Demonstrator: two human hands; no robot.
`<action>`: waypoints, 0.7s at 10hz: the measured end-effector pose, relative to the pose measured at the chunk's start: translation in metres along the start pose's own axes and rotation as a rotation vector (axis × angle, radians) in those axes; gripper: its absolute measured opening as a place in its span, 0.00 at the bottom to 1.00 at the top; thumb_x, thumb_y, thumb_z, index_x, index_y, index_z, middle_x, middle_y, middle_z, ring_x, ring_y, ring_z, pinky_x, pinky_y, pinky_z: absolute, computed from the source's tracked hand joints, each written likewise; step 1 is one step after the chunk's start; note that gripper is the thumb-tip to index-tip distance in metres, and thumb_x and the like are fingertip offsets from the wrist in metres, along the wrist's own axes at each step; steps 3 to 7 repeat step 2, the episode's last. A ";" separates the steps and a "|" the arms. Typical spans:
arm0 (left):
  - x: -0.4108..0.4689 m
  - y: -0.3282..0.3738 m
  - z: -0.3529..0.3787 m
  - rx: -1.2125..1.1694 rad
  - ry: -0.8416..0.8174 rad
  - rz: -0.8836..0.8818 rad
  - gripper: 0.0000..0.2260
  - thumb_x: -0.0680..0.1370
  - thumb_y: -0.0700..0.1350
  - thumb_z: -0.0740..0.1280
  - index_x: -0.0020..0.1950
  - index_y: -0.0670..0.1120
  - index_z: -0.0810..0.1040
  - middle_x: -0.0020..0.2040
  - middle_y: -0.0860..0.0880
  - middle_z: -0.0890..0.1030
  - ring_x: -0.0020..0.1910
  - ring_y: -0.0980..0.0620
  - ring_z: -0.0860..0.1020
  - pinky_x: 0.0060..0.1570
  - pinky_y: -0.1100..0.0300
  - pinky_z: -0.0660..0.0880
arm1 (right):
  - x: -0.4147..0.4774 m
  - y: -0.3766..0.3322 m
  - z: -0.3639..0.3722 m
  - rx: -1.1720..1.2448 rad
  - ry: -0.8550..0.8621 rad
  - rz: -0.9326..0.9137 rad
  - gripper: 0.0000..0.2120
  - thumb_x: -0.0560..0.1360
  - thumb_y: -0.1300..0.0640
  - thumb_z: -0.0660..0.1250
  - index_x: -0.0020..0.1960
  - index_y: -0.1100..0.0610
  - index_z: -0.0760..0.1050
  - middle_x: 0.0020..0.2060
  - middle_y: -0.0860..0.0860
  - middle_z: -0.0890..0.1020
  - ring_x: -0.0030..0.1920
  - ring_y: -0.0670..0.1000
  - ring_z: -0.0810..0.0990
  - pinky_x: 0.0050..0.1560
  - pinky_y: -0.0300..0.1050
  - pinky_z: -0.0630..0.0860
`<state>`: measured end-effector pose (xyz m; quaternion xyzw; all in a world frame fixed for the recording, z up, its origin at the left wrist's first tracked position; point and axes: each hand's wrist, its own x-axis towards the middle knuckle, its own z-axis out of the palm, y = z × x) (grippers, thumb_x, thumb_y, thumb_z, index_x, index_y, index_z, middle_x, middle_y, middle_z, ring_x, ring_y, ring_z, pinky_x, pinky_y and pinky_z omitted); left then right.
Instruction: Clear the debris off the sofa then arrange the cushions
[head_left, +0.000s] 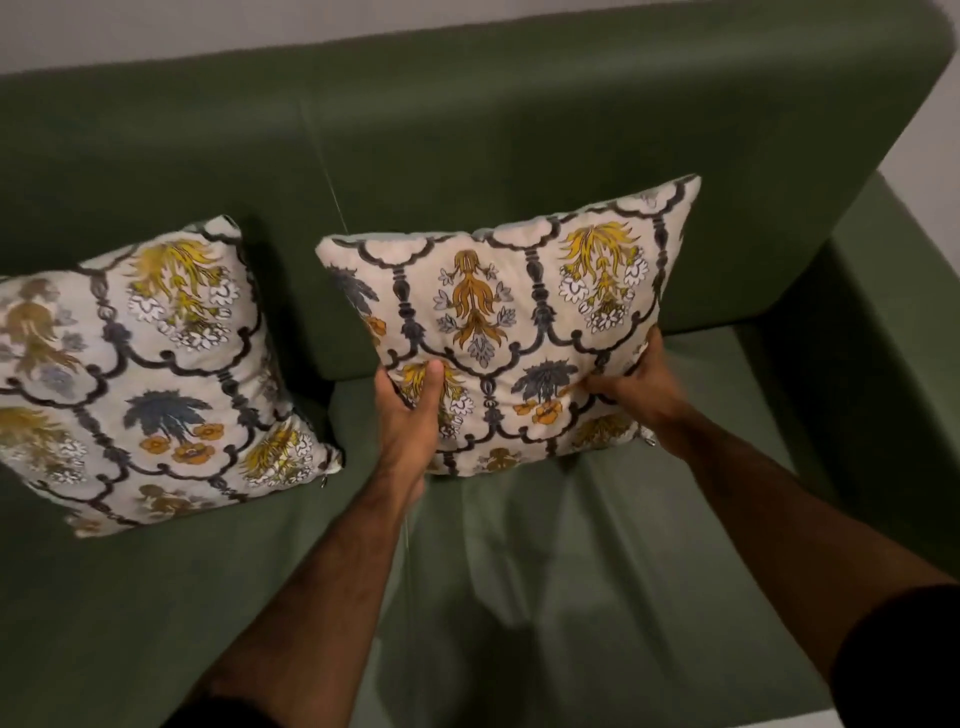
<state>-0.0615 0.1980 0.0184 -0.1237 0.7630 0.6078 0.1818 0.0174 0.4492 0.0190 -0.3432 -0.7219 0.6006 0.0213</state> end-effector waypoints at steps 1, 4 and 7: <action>-0.008 0.019 -0.011 -0.017 -0.030 0.019 0.40 0.73 0.62 0.71 0.80 0.54 0.57 0.78 0.49 0.65 0.75 0.46 0.67 0.72 0.41 0.67 | -0.026 -0.017 -0.008 -0.023 0.047 -0.008 0.51 0.66 0.68 0.80 0.79 0.55 0.54 0.71 0.51 0.73 0.71 0.53 0.72 0.66 0.51 0.73; -0.038 0.042 -0.035 0.149 0.035 0.106 0.36 0.74 0.55 0.74 0.78 0.50 0.63 0.75 0.44 0.68 0.73 0.43 0.69 0.70 0.40 0.70 | -0.085 -0.061 -0.014 -0.181 0.287 -0.075 0.48 0.69 0.63 0.80 0.81 0.57 0.56 0.78 0.57 0.67 0.75 0.57 0.68 0.74 0.57 0.68; -0.038 0.042 -0.035 0.149 0.035 0.106 0.36 0.74 0.55 0.74 0.78 0.50 0.63 0.75 0.44 0.68 0.73 0.43 0.69 0.70 0.40 0.70 | -0.085 -0.061 -0.014 -0.181 0.287 -0.075 0.48 0.69 0.63 0.80 0.81 0.57 0.56 0.78 0.57 0.67 0.75 0.57 0.68 0.74 0.57 0.68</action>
